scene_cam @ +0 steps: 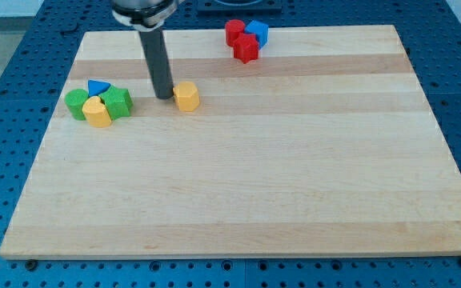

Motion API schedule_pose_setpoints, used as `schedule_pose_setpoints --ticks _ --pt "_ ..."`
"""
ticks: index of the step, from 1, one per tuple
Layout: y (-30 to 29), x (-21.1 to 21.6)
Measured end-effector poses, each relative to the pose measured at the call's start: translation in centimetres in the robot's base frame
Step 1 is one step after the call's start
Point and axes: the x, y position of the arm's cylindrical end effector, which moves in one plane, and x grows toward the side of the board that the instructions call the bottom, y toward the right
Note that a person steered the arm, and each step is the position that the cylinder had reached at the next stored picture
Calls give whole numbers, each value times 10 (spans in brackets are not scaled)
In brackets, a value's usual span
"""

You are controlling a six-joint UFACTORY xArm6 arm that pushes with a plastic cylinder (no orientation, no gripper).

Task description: Push the yellow hexagon towards the top center of the board

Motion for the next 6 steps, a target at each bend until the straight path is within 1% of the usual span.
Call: schedule_pose_setpoints --ticks 1,2,3,4,5,6 --pt "-21 21" --pt "-15 35" --pt "28 23" --pt "66 -8" --pt "87 -28" --pt "87 -21"
